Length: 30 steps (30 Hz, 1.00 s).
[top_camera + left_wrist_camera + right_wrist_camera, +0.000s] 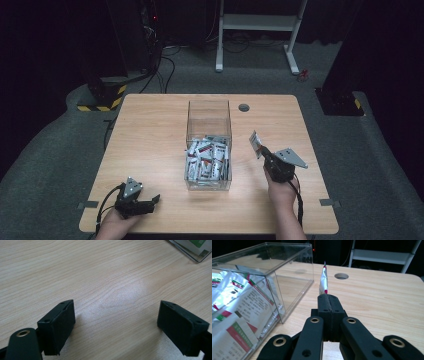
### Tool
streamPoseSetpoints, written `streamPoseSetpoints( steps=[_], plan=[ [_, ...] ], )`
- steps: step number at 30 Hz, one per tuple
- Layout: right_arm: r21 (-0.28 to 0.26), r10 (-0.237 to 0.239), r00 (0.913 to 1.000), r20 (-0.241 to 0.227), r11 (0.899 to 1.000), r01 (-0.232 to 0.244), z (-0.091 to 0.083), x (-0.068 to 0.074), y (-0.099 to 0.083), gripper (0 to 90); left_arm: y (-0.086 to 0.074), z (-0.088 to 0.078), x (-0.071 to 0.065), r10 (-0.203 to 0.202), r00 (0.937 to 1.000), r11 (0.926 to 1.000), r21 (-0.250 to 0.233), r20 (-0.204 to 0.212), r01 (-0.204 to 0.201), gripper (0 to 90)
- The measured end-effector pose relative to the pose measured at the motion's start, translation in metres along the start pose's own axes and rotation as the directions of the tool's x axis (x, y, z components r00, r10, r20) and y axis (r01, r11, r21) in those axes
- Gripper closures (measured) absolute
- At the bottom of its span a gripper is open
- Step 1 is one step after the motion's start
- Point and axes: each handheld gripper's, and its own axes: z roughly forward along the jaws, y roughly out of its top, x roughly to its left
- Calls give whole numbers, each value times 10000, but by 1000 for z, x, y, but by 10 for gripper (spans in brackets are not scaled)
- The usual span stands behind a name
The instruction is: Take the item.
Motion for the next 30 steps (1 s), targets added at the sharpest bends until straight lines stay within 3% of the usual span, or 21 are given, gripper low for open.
streamPoseSetpoints(
  steps=[14,30],
  plan=[
    [657,434,9987,255,9968,-450,14,-14,-16,900,0,0,0,-2,10000,10000,-9,2,2,152],
    [1089,546,9970,544,9922,-603,27,-21,-24,900,0,0,0,0,10000,10000,-9,6,0,151]
  ],
)
